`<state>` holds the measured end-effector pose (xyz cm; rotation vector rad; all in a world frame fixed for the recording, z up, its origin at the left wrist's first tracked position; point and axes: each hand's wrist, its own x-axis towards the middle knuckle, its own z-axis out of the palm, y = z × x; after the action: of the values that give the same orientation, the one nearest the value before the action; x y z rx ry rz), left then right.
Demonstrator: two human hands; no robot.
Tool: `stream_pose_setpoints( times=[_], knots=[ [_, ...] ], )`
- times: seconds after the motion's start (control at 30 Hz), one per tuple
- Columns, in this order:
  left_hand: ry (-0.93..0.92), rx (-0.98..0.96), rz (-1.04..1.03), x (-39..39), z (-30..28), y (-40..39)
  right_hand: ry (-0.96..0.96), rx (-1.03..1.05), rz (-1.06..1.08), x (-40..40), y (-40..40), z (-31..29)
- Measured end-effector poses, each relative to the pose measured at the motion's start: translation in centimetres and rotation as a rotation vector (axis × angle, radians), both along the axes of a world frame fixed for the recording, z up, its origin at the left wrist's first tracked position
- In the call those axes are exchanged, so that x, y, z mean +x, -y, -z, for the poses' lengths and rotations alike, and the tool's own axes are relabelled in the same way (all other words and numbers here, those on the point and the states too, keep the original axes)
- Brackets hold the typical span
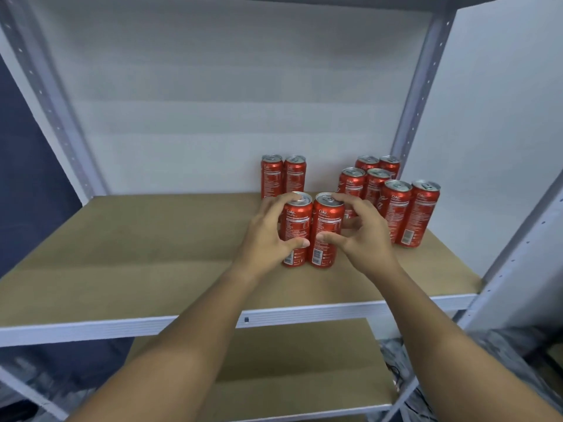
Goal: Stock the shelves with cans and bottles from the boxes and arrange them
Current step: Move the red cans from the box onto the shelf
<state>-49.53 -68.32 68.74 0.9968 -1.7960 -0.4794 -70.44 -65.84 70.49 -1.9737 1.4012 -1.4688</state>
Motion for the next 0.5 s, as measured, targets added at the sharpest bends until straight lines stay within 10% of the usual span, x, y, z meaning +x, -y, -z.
stream_pose_setpoints(
  times=[0.5],
  knots=[
    [-0.051, 0.064, -0.009, -2.7, 1.8, 6.9, -0.009, 0.032, 0.059, -0.7, 6.4, 1.6]
  ],
)
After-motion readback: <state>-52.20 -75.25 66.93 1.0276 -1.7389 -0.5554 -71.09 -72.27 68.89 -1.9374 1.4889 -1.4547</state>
